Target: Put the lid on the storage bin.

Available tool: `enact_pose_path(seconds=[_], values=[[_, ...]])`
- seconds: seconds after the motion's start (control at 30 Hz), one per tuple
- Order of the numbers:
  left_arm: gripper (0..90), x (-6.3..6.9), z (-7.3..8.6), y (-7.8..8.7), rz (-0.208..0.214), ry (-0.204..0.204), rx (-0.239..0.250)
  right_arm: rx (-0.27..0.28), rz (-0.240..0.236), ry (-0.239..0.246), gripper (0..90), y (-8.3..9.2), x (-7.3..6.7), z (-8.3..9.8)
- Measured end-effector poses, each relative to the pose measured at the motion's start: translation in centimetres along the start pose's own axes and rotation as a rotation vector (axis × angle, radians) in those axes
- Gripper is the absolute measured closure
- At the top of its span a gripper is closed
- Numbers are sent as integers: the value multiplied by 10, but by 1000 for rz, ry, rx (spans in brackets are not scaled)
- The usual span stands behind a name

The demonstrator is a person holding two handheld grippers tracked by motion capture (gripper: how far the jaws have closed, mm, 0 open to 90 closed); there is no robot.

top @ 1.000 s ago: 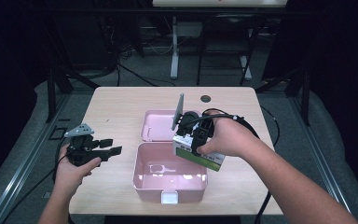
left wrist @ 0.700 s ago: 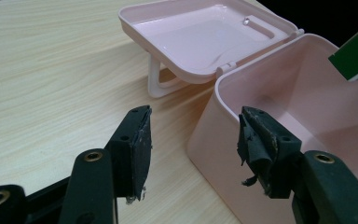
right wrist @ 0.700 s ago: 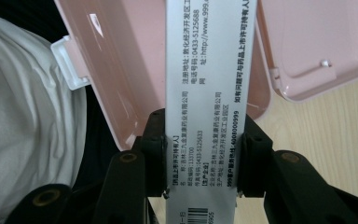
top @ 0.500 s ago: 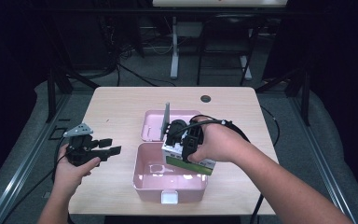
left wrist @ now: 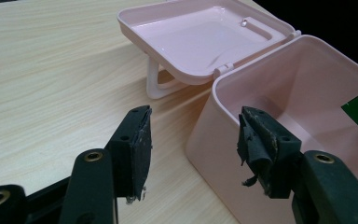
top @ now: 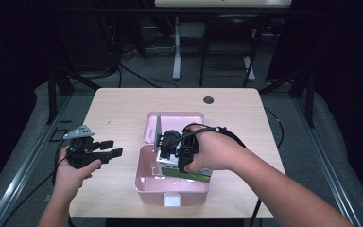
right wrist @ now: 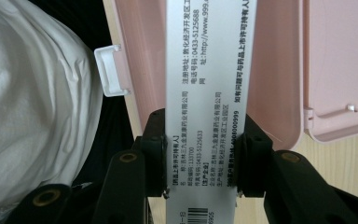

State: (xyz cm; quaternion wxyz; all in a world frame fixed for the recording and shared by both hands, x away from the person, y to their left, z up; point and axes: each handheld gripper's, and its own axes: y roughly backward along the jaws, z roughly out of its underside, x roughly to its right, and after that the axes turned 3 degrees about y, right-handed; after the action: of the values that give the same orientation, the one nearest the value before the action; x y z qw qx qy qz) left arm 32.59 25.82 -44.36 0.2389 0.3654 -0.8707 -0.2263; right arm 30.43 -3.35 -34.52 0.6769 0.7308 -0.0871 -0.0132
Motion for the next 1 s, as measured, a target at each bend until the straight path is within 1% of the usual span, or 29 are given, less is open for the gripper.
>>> enact_pose_path(seconds=[0.1,0.27,0.37,0.43,0.6,0.7,0.8,0.93,1.0], values=[[443,-1,0,0,0,-3,-4,4,-5,5,617,-3,-1,-2],[443,0,0,0,0,3,4,-3,-9,19,616,-7,-1,-6],[444,-1,0,0,-2,-1,-1,-8,-9,25,616,-9,-2,-7],[444,-1,0,0,1,-3,-5,-8,-8,25,616,-9,-2,-7],[444,-1,0,0,-2,0,2,-3,-6,21,617,-10,-1,-8],[444,-1,0,0,-1,0,3,-14,-6,29,617,-12,-2,-9],[444,-1,0,0,-1,0,0,-14,-8,34,616,-13,-2,-11],[444,-1,0,1,2,0,2,-22,-11,23,616,-18,-2,-13],[444,-2,0,1,0,5,7,-28,-13,33,617,-20,-3,-13]])
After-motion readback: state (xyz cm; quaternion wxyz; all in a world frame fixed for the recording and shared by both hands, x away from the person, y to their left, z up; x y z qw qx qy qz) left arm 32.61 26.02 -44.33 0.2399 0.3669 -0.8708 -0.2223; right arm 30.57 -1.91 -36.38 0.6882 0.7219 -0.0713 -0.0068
